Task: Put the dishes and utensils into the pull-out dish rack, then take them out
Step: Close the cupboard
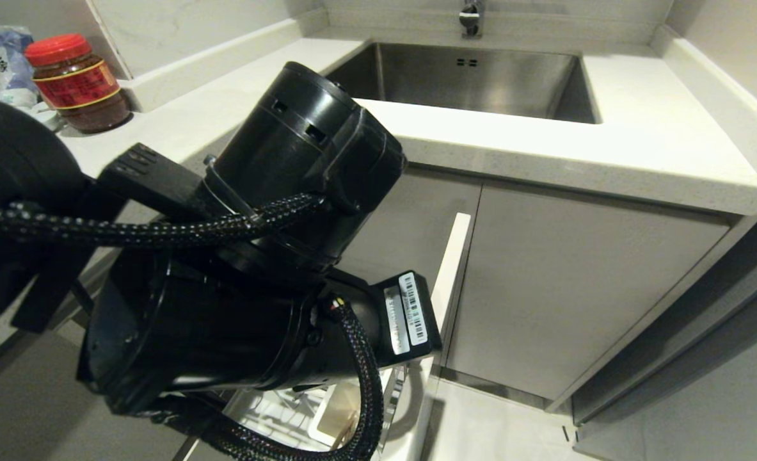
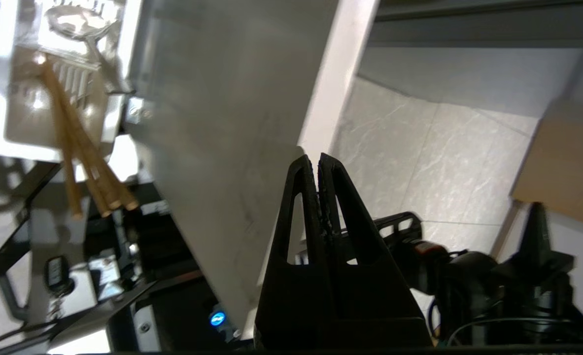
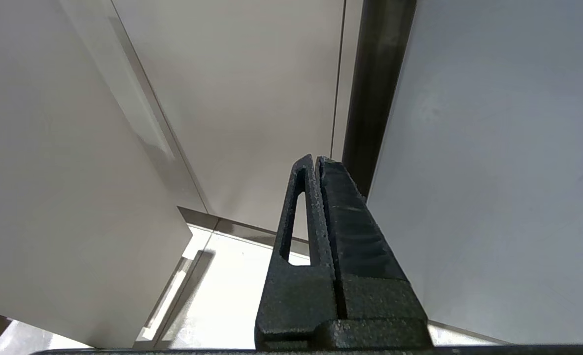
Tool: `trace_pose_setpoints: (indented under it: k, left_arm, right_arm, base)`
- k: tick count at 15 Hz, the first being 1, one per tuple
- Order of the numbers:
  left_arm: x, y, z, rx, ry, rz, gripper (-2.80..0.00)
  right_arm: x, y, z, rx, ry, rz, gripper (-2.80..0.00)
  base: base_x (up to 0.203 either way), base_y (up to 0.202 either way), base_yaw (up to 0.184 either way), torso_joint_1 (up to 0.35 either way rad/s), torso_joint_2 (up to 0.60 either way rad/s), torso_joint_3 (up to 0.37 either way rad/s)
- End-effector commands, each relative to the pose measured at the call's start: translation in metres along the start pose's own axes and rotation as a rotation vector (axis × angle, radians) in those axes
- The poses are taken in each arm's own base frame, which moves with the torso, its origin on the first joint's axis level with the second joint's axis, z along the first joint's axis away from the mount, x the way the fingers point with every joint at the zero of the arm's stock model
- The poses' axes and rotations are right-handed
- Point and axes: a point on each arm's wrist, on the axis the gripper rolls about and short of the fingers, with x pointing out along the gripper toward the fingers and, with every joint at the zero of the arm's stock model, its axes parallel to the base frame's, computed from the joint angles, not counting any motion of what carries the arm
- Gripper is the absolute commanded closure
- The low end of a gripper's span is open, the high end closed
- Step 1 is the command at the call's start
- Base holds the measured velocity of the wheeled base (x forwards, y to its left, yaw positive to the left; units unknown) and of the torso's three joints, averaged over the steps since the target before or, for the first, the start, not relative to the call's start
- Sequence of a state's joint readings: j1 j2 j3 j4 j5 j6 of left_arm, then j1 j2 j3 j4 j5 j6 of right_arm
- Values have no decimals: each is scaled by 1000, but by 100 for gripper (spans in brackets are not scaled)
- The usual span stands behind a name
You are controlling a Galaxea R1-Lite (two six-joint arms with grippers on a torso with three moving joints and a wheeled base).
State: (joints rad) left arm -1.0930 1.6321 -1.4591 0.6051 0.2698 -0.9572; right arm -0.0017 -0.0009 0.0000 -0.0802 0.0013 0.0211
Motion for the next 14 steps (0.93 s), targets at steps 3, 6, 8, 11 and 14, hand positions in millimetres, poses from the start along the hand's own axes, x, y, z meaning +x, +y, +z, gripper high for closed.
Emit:
trace_pose_setpoints:
  k: [3, 6, 8, 11, 14]
  left_arm:
    - [-10, 1, 3, -13, -16, -22, 0]
    - [-13, -1, -2, 2, 45, -72, 0]
    - [-9, -1, -8, 22, 119, -98, 0]
    - [2, -4, -19, 98, 181, -95, 0]
    - [26, -4, -29, 137, 245, -47, 0]
  right_arm:
    - [1, 0, -7, 0, 26, 0, 0]
    - [1, 0, -7, 0, 25, 0, 0]
    - [1, 0, -7, 0, 25, 0, 0]
    - [1, 0, -7, 0, 26, 0, 0]
    - [1, 0, -7, 0, 26, 0, 0]
  base:
    - [0, 0, 0, 0, 0, 0]
    - [0, 0, 0, 0, 0, 0]
    - [0, 0, 0, 0, 0, 0]
    - [0, 0, 0, 0, 0, 0]
    - [0, 0, 0, 0, 0, 0]
